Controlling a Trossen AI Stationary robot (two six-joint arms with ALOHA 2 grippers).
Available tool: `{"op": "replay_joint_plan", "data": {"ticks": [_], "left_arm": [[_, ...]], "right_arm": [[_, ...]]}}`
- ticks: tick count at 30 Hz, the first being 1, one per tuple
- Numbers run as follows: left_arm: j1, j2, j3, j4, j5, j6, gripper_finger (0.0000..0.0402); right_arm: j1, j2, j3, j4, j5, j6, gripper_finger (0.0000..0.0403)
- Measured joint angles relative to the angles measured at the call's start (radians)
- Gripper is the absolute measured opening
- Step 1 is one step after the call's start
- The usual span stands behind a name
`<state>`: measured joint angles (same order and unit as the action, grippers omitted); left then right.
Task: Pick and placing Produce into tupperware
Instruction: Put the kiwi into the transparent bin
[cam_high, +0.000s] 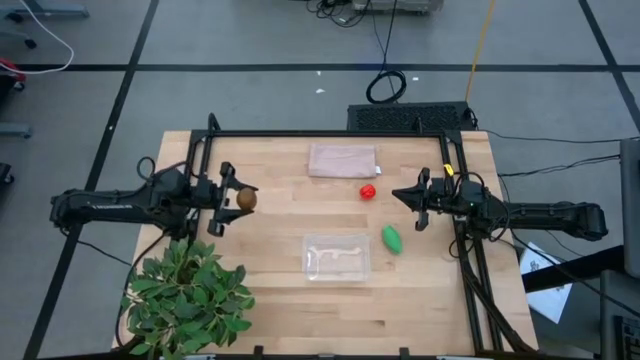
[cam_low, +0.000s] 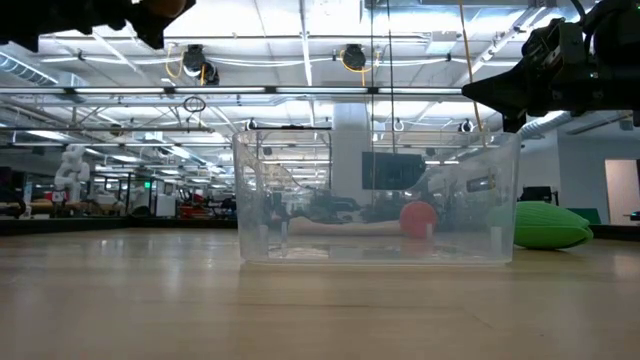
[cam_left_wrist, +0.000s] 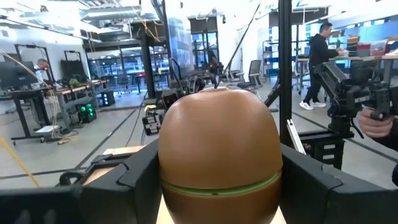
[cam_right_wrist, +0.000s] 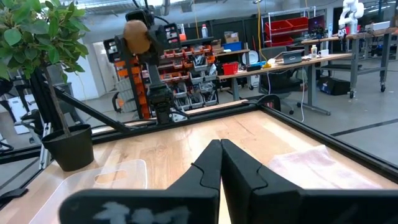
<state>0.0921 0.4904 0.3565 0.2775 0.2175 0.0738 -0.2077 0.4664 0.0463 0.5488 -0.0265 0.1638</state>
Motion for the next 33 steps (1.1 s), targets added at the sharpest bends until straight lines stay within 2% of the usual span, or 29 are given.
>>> {"op": "replay_joint_plan", "data": {"ticks": [5, 12, 17, 21, 28, 33], "left_arm": [[0.000, 0.009, 0.055, -0.035, -0.001, 0.007, 0.0227], [0.001, 0.014, 0.090, -0.075, -0.006, 0.019, 0.0243], [0.009, 0.016, 0.109, -0.083, -0.017, 0.011, 0.0232], [0.036, 0.021, 0.171, -0.153, -0.016, -0.004, 0.0227], [0.064, 0.051, 0.292, -0.288, -0.011, 0.003, 0.0245], [0.078, 0.087, 0.347, -0.308, -0.007, 0.007, 0.0231]], "right_arm": [[0.000, 0.000, 0.000, 0.000, 0.000, 0.000, 0.0000], [0.000, 0.000, 0.000, 0.000, 0.000, 0.000, 0.0000], [0.000, 0.000, 0.000, 0.000, 0.000, 0.000, 0.0000], [0.000, 0.000, 0.000, 0.000, 0.000, -0.007, 0.0000], [0.000, 0.000, 0.000, 0.000, 0.000, -0.011, 0.0000], [0.000, 0.000, 0.000, 0.000, 0.000, -0.011, 0.0000]]}}
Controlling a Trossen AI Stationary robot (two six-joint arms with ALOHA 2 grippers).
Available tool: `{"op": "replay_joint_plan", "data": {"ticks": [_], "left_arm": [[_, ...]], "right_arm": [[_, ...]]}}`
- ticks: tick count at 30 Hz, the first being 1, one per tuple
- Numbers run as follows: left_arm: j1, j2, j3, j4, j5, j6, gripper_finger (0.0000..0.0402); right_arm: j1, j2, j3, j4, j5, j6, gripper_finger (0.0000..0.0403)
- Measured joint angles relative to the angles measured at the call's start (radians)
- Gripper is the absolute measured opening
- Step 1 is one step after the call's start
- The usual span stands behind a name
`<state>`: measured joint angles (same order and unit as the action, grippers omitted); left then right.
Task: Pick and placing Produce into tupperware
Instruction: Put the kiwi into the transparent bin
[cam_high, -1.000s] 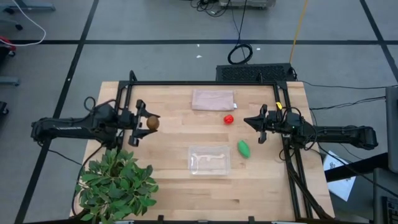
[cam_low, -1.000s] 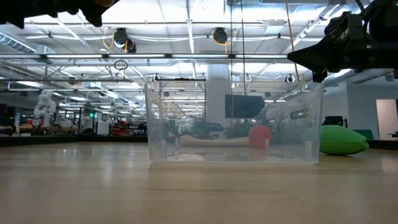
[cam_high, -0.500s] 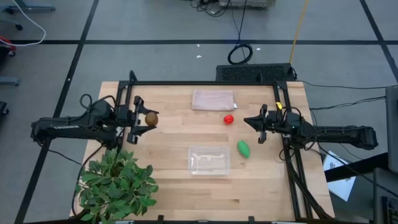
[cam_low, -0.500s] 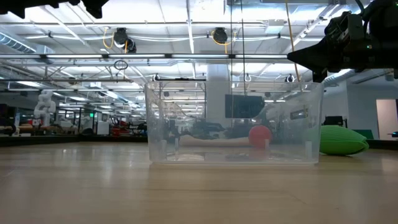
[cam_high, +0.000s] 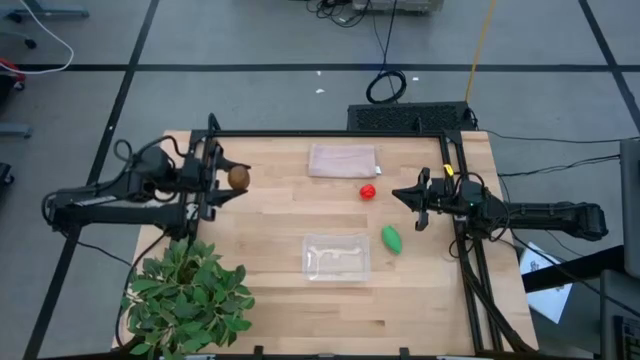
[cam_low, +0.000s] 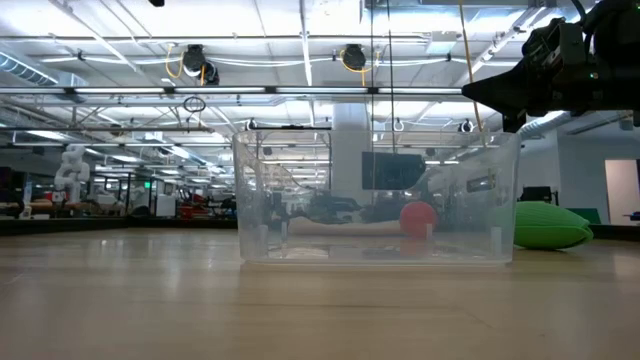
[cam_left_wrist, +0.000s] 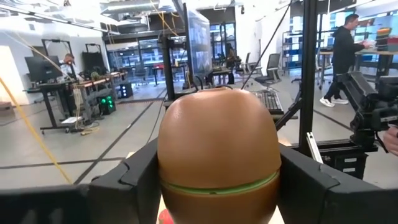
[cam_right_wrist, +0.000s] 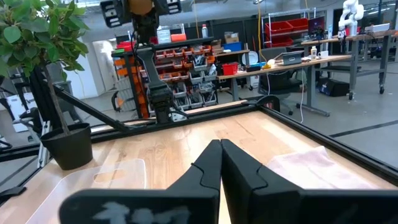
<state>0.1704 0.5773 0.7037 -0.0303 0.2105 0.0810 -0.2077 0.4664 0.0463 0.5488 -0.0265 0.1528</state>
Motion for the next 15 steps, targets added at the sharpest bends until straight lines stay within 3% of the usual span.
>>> {"op": "replay_joint_plan", "data": {"ticks": [15], "left_arm": [[0.026, 0.200, 0.154, -0.005, 0.110, -0.006, 0.0236]], "right_arm": [[0.000, 0.000, 0.000, 0.000, 0.000, 0.000, 0.0000]]}}
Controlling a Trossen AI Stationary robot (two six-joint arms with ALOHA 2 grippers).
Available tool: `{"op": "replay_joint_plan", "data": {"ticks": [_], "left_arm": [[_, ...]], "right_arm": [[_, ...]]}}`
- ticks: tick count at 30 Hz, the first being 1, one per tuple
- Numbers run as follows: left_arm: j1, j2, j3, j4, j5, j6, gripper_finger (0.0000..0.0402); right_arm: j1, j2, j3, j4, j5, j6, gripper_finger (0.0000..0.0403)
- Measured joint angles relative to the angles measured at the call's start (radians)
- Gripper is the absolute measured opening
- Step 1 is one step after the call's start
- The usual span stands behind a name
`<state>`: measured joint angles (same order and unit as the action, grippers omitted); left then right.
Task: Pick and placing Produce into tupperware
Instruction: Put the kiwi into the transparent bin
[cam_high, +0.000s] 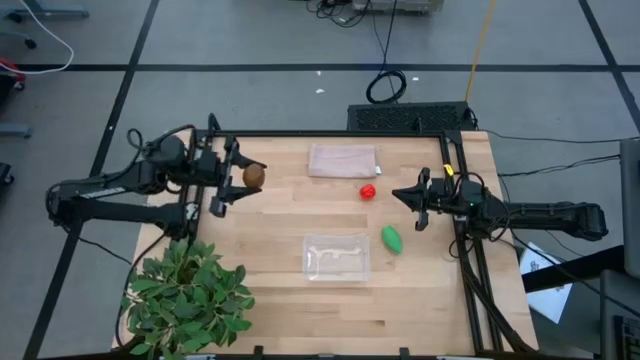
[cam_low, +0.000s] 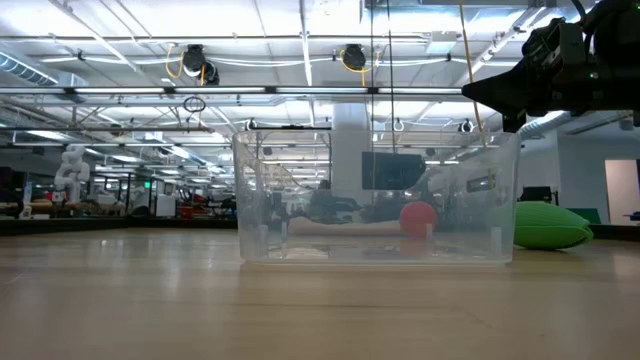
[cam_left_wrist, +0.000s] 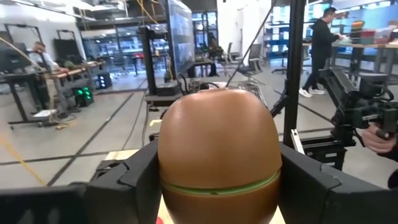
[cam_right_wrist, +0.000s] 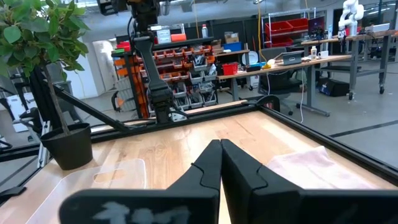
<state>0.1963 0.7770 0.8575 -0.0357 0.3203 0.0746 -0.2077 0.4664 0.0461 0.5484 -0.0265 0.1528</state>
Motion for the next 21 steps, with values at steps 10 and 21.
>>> {"op": "replay_joint_plan", "data": {"ticks": [10, 21], "left_arm": [[0.000, 0.140, 0.082, 0.002, 0.079, -0.001, 0.0248], [0.000, 0.225, 0.170, 0.004, 0.102, 0.009, 0.0243]], "right_arm": [[0.000, 0.000, 0.000, 0.000, 0.000, 0.000, 0.0000], [0.000, 0.000, 0.000, 0.000, 0.000, 0.000, 0.0000]]}}
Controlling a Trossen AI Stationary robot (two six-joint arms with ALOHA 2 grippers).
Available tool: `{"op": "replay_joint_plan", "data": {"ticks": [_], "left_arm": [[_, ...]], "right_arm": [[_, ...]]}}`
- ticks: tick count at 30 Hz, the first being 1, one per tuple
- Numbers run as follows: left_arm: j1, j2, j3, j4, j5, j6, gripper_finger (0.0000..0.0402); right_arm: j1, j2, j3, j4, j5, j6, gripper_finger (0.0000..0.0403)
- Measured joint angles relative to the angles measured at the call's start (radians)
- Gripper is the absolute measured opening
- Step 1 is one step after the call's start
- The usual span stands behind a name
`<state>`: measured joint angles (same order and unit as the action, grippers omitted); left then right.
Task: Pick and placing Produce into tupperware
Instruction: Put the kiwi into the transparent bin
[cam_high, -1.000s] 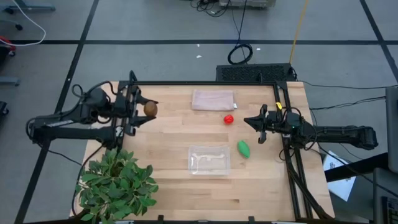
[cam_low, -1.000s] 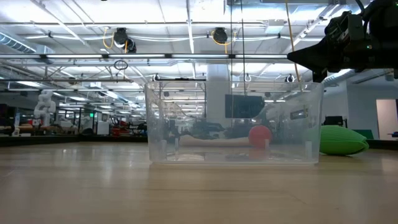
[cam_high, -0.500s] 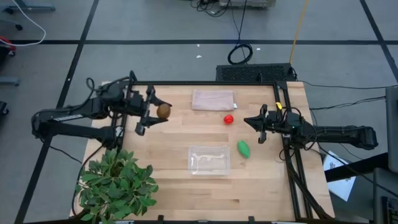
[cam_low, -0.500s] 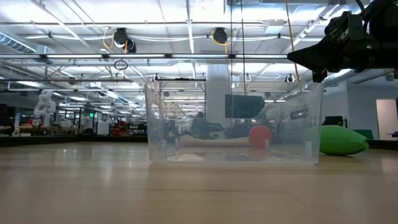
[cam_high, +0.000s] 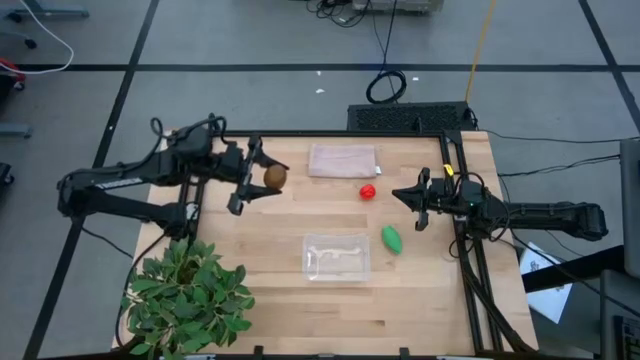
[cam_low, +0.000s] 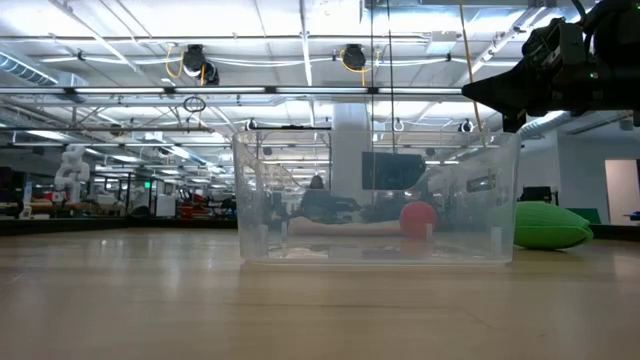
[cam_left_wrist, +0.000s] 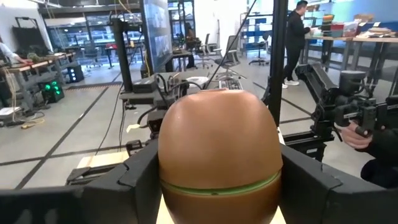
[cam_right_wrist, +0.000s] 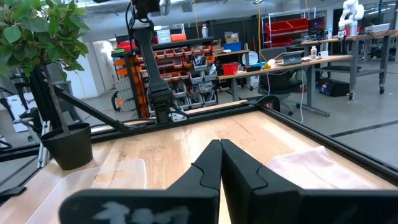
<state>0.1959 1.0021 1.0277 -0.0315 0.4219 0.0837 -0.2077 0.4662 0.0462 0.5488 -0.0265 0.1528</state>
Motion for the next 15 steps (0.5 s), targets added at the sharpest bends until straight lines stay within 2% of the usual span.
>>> {"op": "replay_joint_plan", "data": {"ticks": [15], "left_arm": [[-0.009, 0.101, 0.039, -0.002, 0.036, -0.019, 0.0241]], "right_arm": [[0.000, 0.000, 0.000, 0.000, 0.000, -0.001, 0.0000]]}}
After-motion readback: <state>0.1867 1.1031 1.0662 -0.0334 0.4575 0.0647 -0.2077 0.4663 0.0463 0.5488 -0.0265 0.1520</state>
